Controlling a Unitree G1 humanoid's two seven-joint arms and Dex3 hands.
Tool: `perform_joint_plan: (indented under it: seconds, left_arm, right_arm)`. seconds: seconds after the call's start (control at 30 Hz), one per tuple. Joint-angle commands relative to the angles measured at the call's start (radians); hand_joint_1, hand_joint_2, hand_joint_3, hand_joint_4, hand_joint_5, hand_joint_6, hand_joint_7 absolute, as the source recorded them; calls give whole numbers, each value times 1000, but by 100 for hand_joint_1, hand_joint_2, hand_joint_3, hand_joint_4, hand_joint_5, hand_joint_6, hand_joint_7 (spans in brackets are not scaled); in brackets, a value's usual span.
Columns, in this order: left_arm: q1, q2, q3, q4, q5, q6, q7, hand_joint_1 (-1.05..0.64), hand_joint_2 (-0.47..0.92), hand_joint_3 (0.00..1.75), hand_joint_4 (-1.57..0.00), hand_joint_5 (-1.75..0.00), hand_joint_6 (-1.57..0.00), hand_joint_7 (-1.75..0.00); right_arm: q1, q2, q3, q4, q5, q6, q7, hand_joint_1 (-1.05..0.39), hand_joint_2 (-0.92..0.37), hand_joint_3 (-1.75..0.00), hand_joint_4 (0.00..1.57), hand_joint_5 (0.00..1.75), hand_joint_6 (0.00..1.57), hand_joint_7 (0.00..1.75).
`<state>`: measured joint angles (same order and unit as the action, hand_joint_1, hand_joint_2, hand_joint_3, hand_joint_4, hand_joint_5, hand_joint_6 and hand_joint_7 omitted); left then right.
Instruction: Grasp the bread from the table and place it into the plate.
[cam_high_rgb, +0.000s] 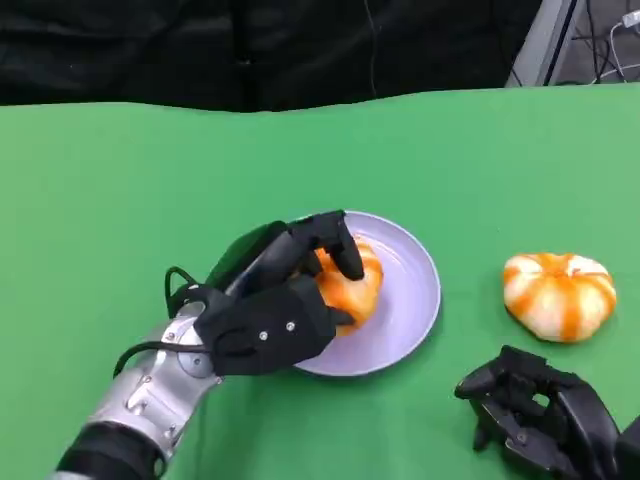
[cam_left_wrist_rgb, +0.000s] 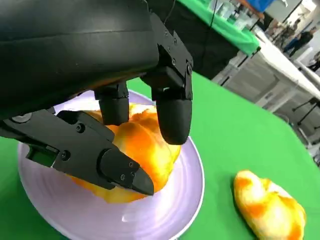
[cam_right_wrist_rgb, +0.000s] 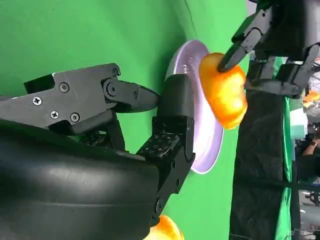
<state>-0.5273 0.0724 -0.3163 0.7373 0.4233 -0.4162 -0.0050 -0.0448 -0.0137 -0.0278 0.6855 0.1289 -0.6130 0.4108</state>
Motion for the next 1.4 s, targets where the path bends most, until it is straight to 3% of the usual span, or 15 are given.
perform_joint_plan:
  seconds: [0.03, 0.1, 0.17, 0.37, 0.53, 0.6, 0.7, 1.1, 1.23, 1.4]
  left_arm:
    - [-37, 4, -8, 50, -6, -27, -12, -24, 86, 0, -75, -35, -78, -16]
    - [-37, 3, -13, 52, 0, -29, -5, -35, 90, 3, -75, -10, -71, -3]
    - [-35, 2, -14, 51, 4, -29, 2, -44, 91, 11, -70, -3, -62, -1]
    - [-22, 13, -25, -18, 15, 34, -28, -75, 92, 42, -36, 0, -38, 0]
    - [-10, 27, -40, -72, 27, 72, -41, -80, 92, 47, -30, 0, -35, 0]
    - [0, 42, -53, -118, 51, 90, -43, -89, 92, 57, -12, 0, -29, 0]
    - [18, 59, -58, -167, 68, 99, -37, -93, 92, 63, -5, 0, -26, 0]
    - [110, 85, 63, -280, -104, 72, -74, -87, 92, 62, -14, -4, -27, -1]
    - [163, 85, 128, -257, -198, -65, -58, -79, 92, 59, -27, -7, -32, -2]
    - [163, 83, 138, -240, -203, -95, -65, -78, 92, 59, -29, -7, -33, -2]
  right_arm:
    - [9, -11, 3, -8, -13, -5, -13, -27, -92, -45, 67, 175, 76, 108]
    - [8, -10, 3, -7, -14, -8, -15, -27, -92, -45, 68, 175, 76, 108]
    - [8, -9, 4, -7, -17, -10, -18, -27, -92, -45, 69, 175, 76, 108]
    - [8, -8, 2, -9, -8, 1, -9, -22, -92, -47, 65, 175, 76, 107]
    - [8, -8, 1, -8, -5, 1, -4, -22, -92, -48, 64, 175, 76, 106]
    - [9, -8, 1, -10, -3, 0, 1, -22, -92, -48, 65, 175, 76, 106]
    - [14, -4, 2, -15, -7, 2, -5, -22, -92, -49, 66, 175, 77, 105]
    - [4, 5, 6, -1, -7, -4, 2, -26, -92, -46, 64, 175, 76, 105]
    - [0, -12, -6, 4, -5, -6, 4, -25, -92, -46, 66, 175, 76, 106]
    - [0, -11, -7, 4, -6, -7, 5, -25, -92, -46, 65, 175, 76, 107]
